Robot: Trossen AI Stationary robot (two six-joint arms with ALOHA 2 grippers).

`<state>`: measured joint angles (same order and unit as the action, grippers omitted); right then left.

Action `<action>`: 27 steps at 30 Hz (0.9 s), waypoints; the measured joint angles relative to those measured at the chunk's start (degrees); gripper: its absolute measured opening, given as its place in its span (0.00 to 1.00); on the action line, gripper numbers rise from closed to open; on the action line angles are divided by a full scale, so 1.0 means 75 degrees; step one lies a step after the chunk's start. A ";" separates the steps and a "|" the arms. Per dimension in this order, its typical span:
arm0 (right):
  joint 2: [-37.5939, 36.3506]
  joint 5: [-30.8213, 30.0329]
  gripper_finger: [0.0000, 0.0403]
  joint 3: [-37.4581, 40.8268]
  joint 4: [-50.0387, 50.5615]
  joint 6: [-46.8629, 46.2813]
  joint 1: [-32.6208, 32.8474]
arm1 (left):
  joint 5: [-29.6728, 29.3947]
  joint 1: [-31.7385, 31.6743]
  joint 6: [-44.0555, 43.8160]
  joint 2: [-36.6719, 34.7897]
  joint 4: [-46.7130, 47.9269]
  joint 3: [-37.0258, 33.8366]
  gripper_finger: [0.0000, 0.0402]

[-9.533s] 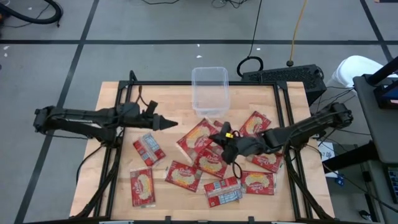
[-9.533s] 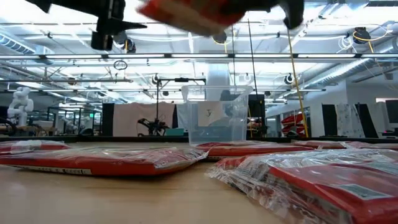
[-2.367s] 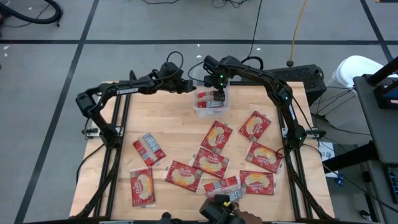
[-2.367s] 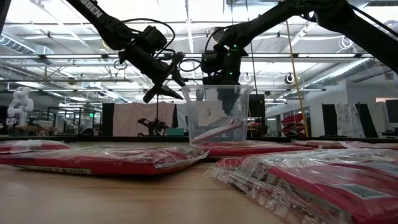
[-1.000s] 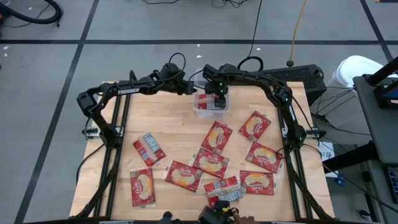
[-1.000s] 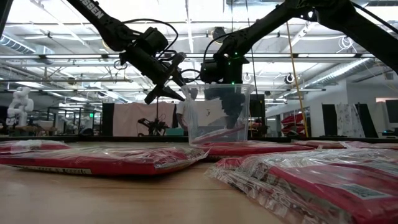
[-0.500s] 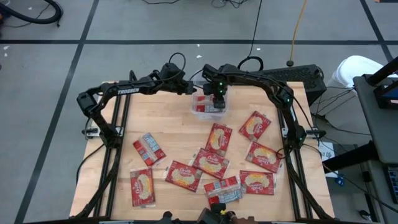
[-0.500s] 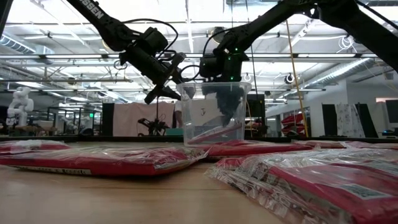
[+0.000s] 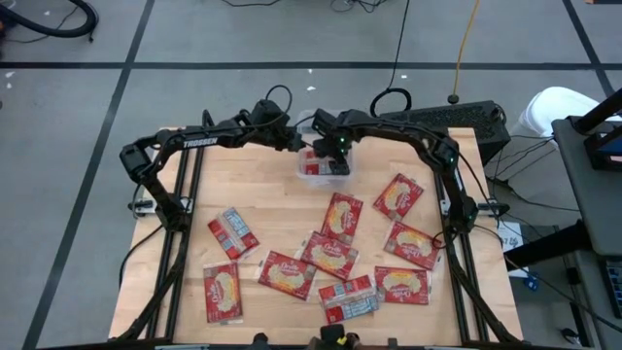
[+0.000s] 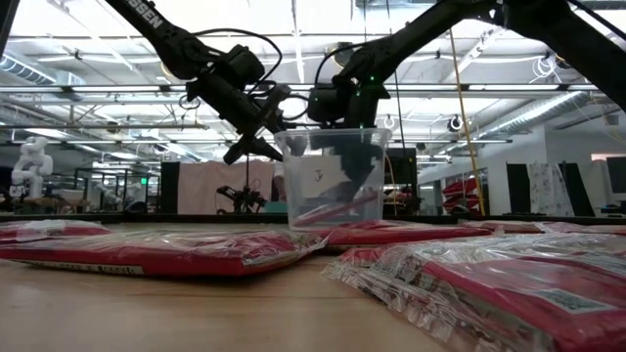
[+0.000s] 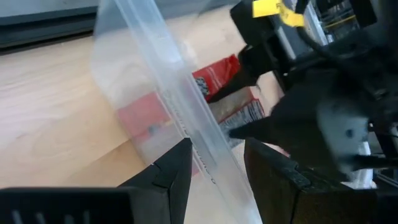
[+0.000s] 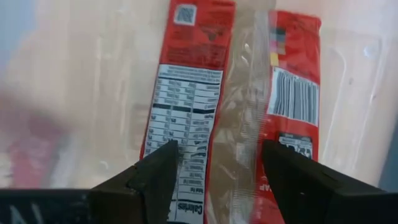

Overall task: Sort popcorn bags into baskets
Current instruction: Put the red popcorn bag into the transparent container

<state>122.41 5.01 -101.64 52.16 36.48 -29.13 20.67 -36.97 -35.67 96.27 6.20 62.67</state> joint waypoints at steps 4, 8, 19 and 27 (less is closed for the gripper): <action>0.0000 -0.0078 0.56 0.0038 -0.0129 -0.0031 0.0048 | 0.0029 0.0000 -0.0002 0.0000 0.0003 0.0000 0.37; 0.0000 -0.0081 0.52 0.0038 -0.0194 -0.0087 0.0048 | 0.0023 0.0000 -0.0005 0.0000 0.0003 -0.0006 0.37; 0.0000 -0.0074 0.11 0.0038 -0.0313 -0.0028 0.0045 | 0.0009 0.0000 0.0086 0.0003 -0.0004 -0.0012 0.37; 0.0003 -0.0072 0.00 0.0038 -0.0466 0.0030 0.0045 | -0.0024 0.0000 0.0091 0.0009 -0.0003 -0.0015 0.37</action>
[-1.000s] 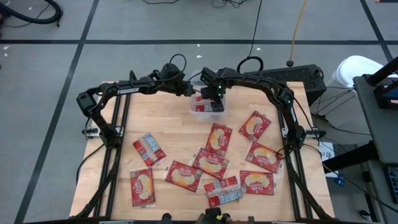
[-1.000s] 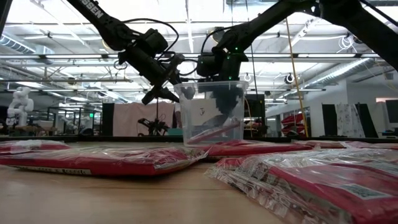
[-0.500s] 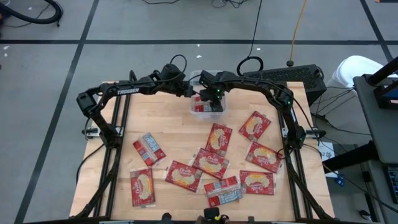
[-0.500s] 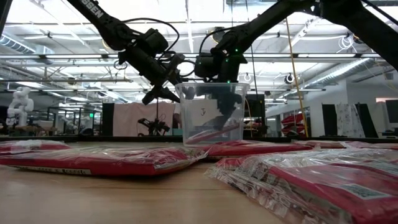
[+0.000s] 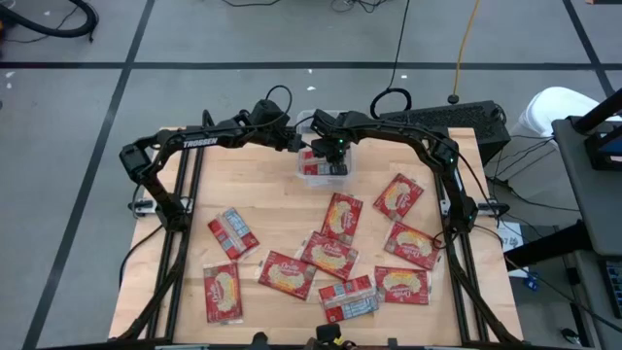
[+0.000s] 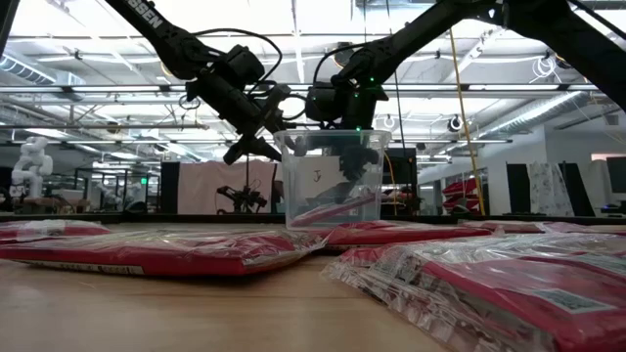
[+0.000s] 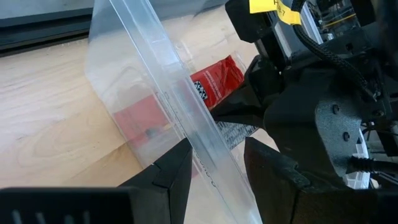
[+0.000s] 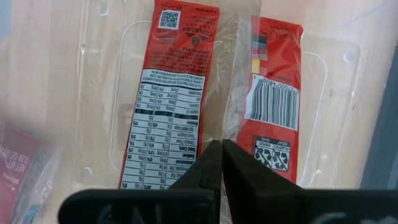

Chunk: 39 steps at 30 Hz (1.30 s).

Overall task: Sort popcorn bags into baskets
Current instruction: Put the red popcorn bag into the transparent container

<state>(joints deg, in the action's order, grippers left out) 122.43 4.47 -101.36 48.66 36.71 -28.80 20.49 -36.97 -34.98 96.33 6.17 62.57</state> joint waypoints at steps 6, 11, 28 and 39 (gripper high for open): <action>-0.0056 -0.0014 0.00 0.0003 -0.0022 -0.0058 0.0003 | 0.0044 -0.0061 0.0004 0.0003 0.0019 -0.0001 0.37; -0.0278 -0.0011 0.00 0.0006 -0.0031 -0.0178 0.0005 | 0.0155 -0.0238 0.0070 -0.0047 0.0192 -0.0012 0.37; -0.0437 -0.0191 0.00 0.0001 0.0138 -0.0370 0.0009 | 0.0405 -0.0382 0.0105 -0.0058 0.0386 -0.0012 0.37; -0.0466 -0.0049 0.06 0.0000 -0.0025 -0.0382 0.0006 | 0.0402 -0.0382 0.0170 -0.0061 0.0350 -0.0012 0.37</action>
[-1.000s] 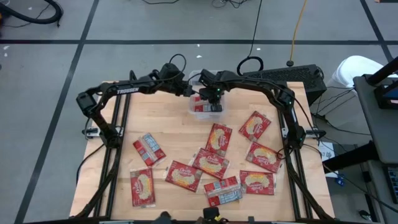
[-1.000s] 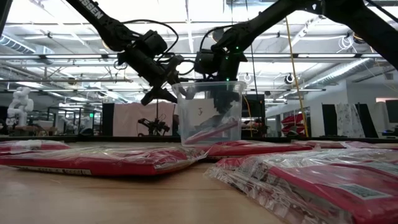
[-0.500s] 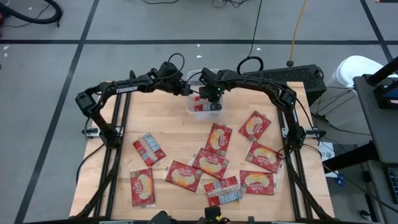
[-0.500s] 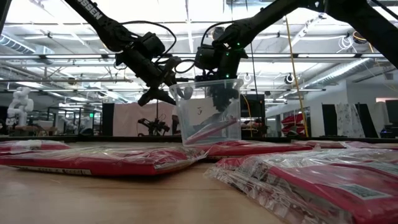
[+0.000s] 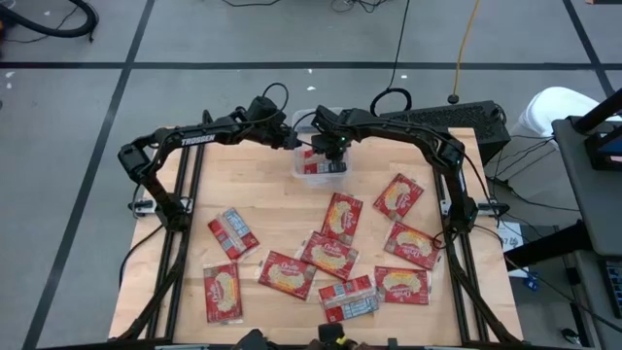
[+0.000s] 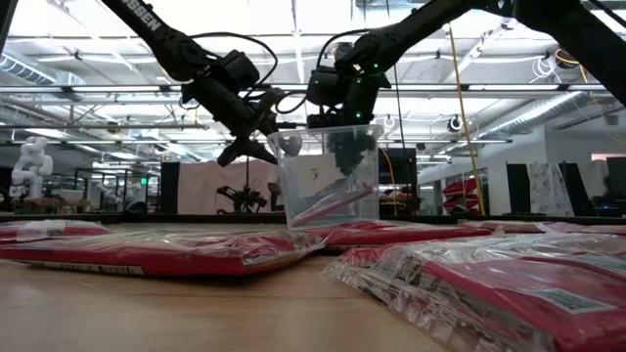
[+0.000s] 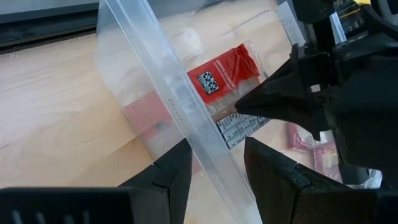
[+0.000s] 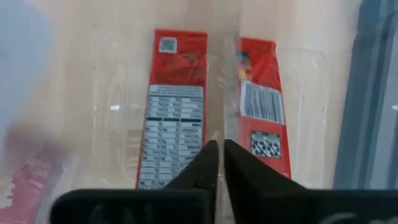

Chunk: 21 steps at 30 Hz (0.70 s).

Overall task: Sort popcorn bags into baskets
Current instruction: Put the red popcorn bag into the transparent container

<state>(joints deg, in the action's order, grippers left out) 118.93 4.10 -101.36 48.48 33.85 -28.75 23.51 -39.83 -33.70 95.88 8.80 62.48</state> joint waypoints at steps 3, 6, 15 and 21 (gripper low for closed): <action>0.0063 0.0269 0.20 0.0000 -0.0300 0.0009 -0.0004 | -0.0006 -0.0006 0.0002 -0.0006 0.0012 0.0000 0.37; 0.0261 0.0481 0.36 0.0000 -0.0562 -0.0077 -0.0012 | -0.0019 -0.0009 0.0027 -0.0006 0.0014 0.0000 0.37; 0.0525 -0.0118 0.61 0.0003 -0.1404 -0.0381 -0.0009 | -0.0026 -0.0003 0.0022 -0.0006 0.0009 0.0000 0.37; 0.0527 0.0462 0.55 0.0000 -0.0898 -0.0659 -0.0015 | 0.0000 0.0000 0.0019 -0.0006 -0.0003 0.0000 0.37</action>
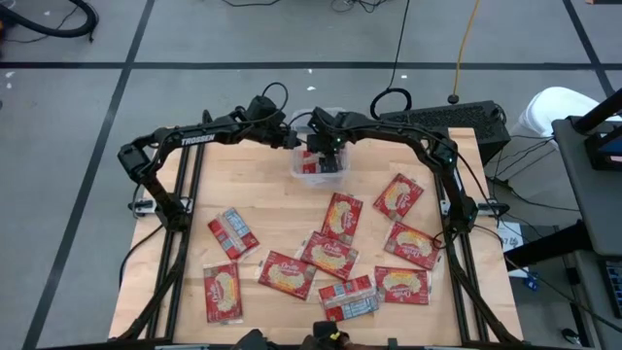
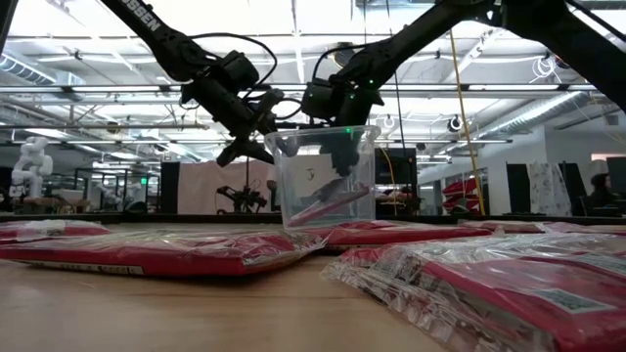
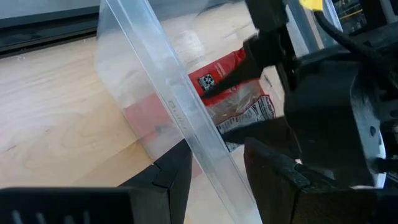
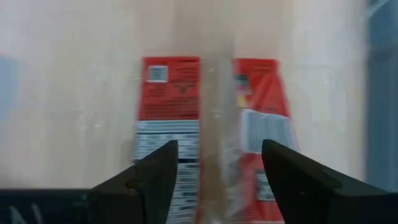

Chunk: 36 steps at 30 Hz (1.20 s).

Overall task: Sort popcorn bags into baskets
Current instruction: Put the red popcorn bag into the transparent container

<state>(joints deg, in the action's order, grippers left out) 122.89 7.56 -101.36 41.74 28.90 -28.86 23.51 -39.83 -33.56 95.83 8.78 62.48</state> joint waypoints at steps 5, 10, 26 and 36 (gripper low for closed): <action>0.0000 -0.0213 0.54 0.0347 -0.0639 0.0127 0.0023 | 0.0006 0.0000 -0.0011 0.0000 -0.0003 0.0000 0.37; 0.0002 -0.0371 0.46 0.0667 -0.0987 0.0229 0.0050 | 0.0018 0.0000 -0.0053 0.0000 -0.0018 0.0006 0.37; -0.0172 -0.0228 0.00 0.0866 -0.1429 0.0041 0.0020 | 0.0029 0.0000 -0.0166 0.0000 -0.0163 0.0012 0.37; -0.0595 -0.0233 0.00 0.0867 -0.1500 -0.0151 -0.0020 | 0.0035 -0.0009 -0.0164 0.0000 -0.0187 0.0012 0.37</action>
<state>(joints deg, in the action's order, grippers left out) 118.42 5.81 -94.86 30.49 27.77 -29.02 23.77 -39.90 -34.79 95.83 7.38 62.57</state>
